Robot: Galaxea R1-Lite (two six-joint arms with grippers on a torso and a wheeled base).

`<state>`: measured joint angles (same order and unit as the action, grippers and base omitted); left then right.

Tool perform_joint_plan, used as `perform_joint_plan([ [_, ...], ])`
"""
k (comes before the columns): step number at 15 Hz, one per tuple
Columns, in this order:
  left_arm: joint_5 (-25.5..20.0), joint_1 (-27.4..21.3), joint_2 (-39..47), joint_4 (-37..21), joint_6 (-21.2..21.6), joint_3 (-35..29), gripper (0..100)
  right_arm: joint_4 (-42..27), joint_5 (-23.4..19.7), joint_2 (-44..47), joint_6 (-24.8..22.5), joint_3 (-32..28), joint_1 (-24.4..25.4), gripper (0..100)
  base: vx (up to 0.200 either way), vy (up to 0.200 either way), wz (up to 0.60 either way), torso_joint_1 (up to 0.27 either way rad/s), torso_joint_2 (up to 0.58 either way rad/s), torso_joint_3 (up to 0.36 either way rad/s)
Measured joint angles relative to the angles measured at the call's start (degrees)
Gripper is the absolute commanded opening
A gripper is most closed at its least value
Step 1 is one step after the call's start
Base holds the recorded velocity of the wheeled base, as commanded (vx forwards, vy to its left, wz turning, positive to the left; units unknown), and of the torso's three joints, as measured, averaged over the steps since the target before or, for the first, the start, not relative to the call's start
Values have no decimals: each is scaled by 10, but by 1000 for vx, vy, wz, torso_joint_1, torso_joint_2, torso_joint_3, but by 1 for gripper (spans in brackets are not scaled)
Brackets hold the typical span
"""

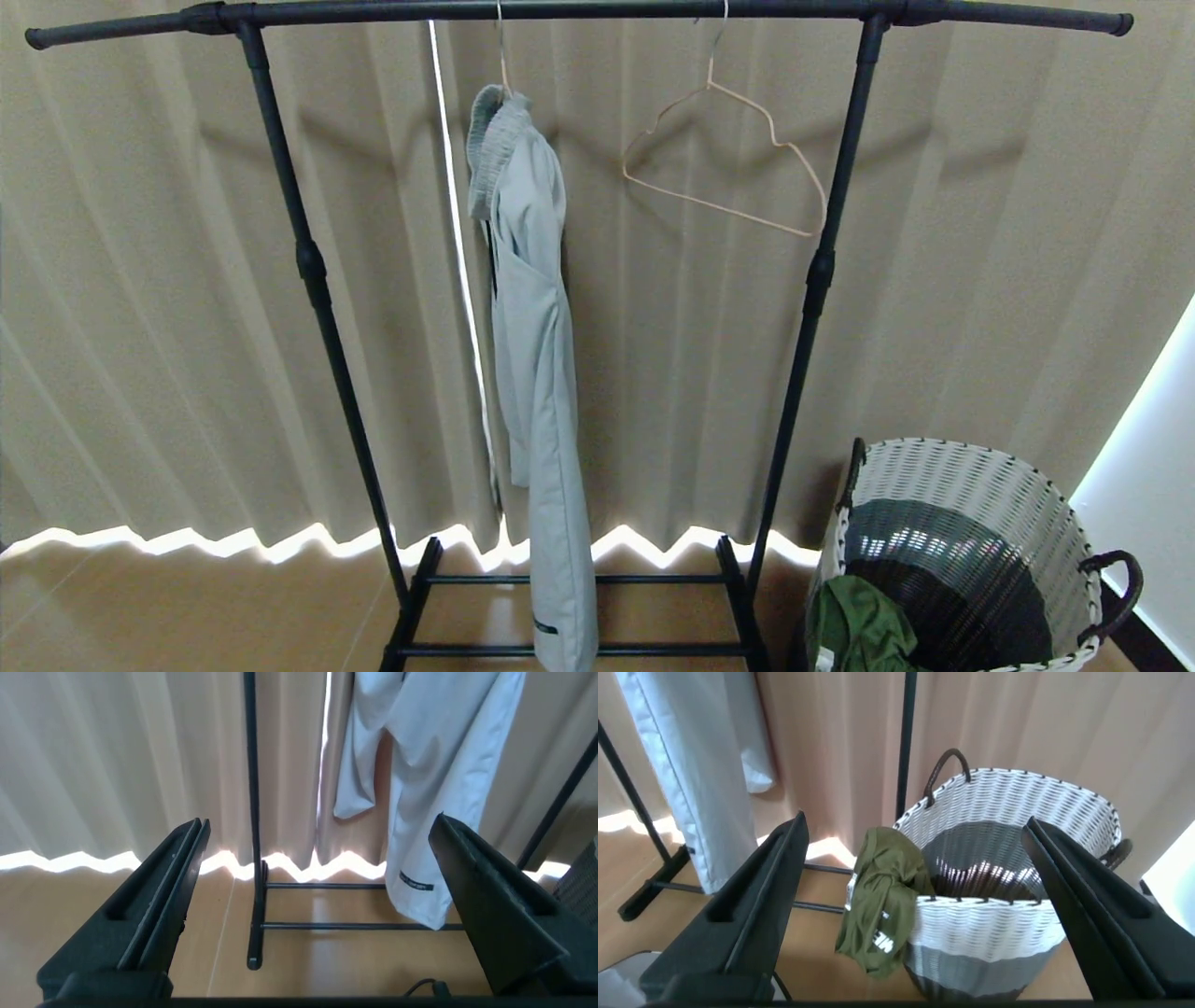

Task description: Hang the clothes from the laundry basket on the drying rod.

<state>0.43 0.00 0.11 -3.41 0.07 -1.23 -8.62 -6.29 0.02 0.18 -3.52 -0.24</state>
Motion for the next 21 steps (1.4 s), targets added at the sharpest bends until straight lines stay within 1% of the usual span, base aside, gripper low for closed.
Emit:
perform_joint_plan([
  [4, 0, 0, 0, 0, 0, 0, 100, 0, 0, 0, 0, 0, 0, 100, 200, 0, 0, 2, 6, 2],
  [14, -1, 0, 0, 0, 1, 0, 100, 0, 5, 0, 0, 0, 0, 100, 0, 0, 0, 0, 0, 0],
  [17, -2, 0, 0, 0, 2, 0, 100, 0, 7, 0, -18, 0, 0, 100, 0, 0, 0, 0, 0, 0],
  [21, -2, 0, 0, 0, 1, 0, 100, -1, 13, 0, -21, 1, 0, 100, 0, 0, 0, 0, 0, 0],
])
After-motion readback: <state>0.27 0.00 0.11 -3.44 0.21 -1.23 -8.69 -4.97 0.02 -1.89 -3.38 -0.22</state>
